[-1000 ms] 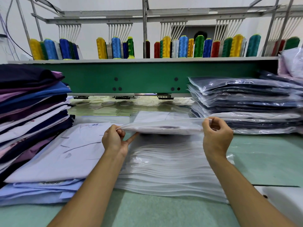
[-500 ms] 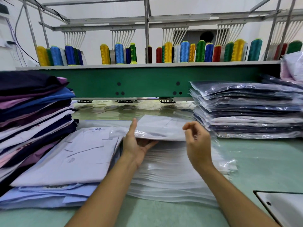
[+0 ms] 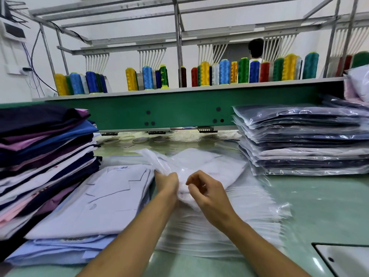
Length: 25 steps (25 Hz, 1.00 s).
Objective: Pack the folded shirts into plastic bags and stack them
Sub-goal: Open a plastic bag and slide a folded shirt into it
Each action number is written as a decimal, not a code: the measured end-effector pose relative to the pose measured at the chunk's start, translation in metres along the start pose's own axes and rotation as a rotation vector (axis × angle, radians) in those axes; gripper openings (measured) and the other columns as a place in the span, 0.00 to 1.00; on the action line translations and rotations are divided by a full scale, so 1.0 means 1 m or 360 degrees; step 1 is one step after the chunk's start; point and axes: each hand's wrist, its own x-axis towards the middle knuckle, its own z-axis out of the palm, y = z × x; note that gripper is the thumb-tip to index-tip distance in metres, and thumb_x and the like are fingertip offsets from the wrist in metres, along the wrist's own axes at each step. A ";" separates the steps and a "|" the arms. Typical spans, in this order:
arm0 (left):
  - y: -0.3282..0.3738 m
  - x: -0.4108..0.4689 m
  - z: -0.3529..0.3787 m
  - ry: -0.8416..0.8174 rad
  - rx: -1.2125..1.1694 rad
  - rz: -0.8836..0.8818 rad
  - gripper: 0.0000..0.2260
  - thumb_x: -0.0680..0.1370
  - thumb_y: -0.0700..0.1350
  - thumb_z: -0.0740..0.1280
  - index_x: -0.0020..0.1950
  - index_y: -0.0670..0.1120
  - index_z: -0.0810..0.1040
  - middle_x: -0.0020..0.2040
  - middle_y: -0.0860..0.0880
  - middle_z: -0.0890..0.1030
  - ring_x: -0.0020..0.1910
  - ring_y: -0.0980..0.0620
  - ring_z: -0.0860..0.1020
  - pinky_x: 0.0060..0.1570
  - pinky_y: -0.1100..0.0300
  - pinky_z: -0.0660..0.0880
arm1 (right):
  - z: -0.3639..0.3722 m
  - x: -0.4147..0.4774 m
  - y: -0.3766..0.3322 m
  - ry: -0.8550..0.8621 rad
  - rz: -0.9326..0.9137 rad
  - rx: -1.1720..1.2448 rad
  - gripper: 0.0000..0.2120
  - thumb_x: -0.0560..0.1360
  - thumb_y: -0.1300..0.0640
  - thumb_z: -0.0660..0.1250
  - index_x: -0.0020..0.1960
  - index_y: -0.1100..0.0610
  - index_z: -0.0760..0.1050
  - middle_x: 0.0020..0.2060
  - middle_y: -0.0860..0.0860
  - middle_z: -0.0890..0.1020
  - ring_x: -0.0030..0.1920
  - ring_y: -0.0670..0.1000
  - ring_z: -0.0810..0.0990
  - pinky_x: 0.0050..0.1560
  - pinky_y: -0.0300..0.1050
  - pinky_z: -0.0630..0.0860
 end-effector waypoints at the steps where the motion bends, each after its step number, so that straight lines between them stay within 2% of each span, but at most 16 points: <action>1: 0.006 0.005 -0.001 0.0009 -0.0010 0.0017 0.28 0.72 0.31 0.59 0.72 0.45 0.69 0.64 0.41 0.78 0.60 0.39 0.79 0.62 0.41 0.77 | -0.001 0.002 0.001 0.0067 0.0014 -0.0046 0.03 0.74 0.54 0.65 0.44 0.47 0.76 0.39 0.45 0.79 0.41 0.47 0.75 0.42 0.50 0.75; 3: 0.021 0.014 -0.003 -0.0008 -0.0017 0.0019 0.24 0.72 0.32 0.60 0.67 0.45 0.73 0.59 0.42 0.81 0.54 0.40 0.81 0.57 0.45 0.80 | -0.006 0.007 0.004 0.0234 0.0059 -0.0146 0.05 0.74 0.57 0.67 0.46 0.47 0.77 0.42 0.40 0.78 0.45 0.46 0.76 0.45 0.48 0.76; 5: 0.037 0.021 -0.006 -0.0071 -0.0019 0.0021 0.21 0.72 0.32 0.61 0.63 0.44 0.76 0.54 0.42 0.82 0.47 0.42 0.80 0.49 0.51 0.79 | -0.013 0.015 0.010 0.0424 0.0166 -0.0211 0.08 0.76 0.60 0.68 0.47 0.47 0.77 0.43 0.41 0.78 0.47 0.47 0.76 0.48 0.49 0.77; 8: 0.070 0.025 -0.010 -0.0158 0.0013 0.0058 0.18 0.66 0.30 0.61 0.53 0.41 0.76 0.45 0.43 0.81 0.40 0.43 0.77 0.38 0.53 0.77 | -0.027 0.029 0.021 0.0589 0.0437 -0.0319 0.06 0.77 0.57 0.67 0.51 0.48 0.76 0.50 0.44 0.76 0.54 0.50 0.76 0.55 0.54 0.77; 11: 0.107 0.024 -0.009 -0.0270 0.0034 0.0175 0.16 0.62 0.28 0.60 0.47 0.41 0.73 0.35 0.45 0.75 0.33 0.48 0.72 0.27 0.59 0.70 | -0.047 0.053 0.037 0.0434 0.0886 -0.0312 0.12 0.77 0.47 0.65 0.59 0.49 0.75 0.56 0.52 0.79 0.58 0.57 0.78 0.60 0.60 0.77; 13: 0.127 0.022 -0.007 -0.0381 0.0003 0.0258 0.17 0.63 0.27 0.59 0.47 0.42 0.73 0.34 0.45 0.74 0.31 0.50 0.71 0.26 0.58 0.69 | -0.057 0.068 0.043 0.0258 0.1080 -0.0269 0.18 0.78 0.42 0.64 0.62 0.51 0.76 0.59 0.54 0.80 0.58 0.58 0.78 0.63 0.59 0.75; 15: 0.142 0.022 -0.005 -0.0448 -0.0026 0.0329 0.16 0.63 0.27 0.59 0.46 0.43 0.73 0.37 0.45 0.75 0.32 0.50 0.73 0.28 0.57 0.72 | -0.063 0.079 0.048 0.0078 0.1140 -0.0243 0.21 0.80 0.39 0.61 0.63 0.53 0.77 0.61 0.52 0.79 0.59 0.56 0.77 0.64 0.55 0.73; 17: 0.156 0.022 -0.004 -0.0500 -0.0011 0.0386 0.17 0.64 0.28 0.60 0.48 0.43 0.74 0.43 0.44 0.78 0.38 0.47 0.76 0.34 0.55 0.76 | -0.066 0.087 0.050 0.0009 0.1173 -0.0055 0.24 0.80 0.36 0.60 0.64 0.52 0.78 0.60 0.50 0.81 0.57 0.53 0.80 0.60 0.49 0.74; 19: 0.166 0.023 -0.004 -0.0550 -0.0009 0.0430 0.17 0.65 0.30 0.61 0.49 0.45 0.75 0.47 0.43 0.79 0.44 0.44 0.78 0.40 0.51 0.78 | -0.069 0.091 0.049 -0.0028 0.1277 0.0293 0.25 0.78 0.34 0.61 0.60 0.52 0.81 0.51 0.49 0.86 0.46 0.48 0.85 0.46 0.41 0.78; 21: 0.173 0.027 -0.005 -0.0568 -0.0003 0.0464 0.16 0.65 0.31 0.62 0.49 0.46 0.75 0.48 0.43 0.78 0.46 0.43 0.77 0.43 0.49 0.78 | -0.071 0.093 0.045 -0.0131 0.1357 0.0566 0.27 0.76 0.33 0.65 0.57 0.55 0.84 0.46 0.53 0.88 0.39 0.50 0.86 0.37 0.40 0.78; 23: 0.174 0.031 -0.008 -0.0566 0.0000 0.0458 0.16 0.64 0.32 0.62 0.49 0.45 0.75 0.48 0.43 0.78 0.46 0.42 0.77 0.47 0.47 0.79 | -0.070 0.094 0.039 -0.0090 0.1363 0.0714 0.26 0.74 0.38 0.72 0.57 0.60 0.84 0.47 0.57 0.87 0.38 0.53 0.86 0.34 0.41 0.79; 25: 0.171 0.038 -0.012 -0.0542 -0.0034 0.0433 0.15 0.64 0.31 0.61 0.47 0.44 0.74 0.44 0.43 0.77 0.43 0.43 0.76 0.42 0.51 0.77 | -0.069 0.098 0.035 0.0109 0.1308 0.0621 0.23 0.73 0.48 0.77 0.56 0.66 0.80 0.41 0.58 0.87 0.34 0.53 0.86 0.28 0.42 0.77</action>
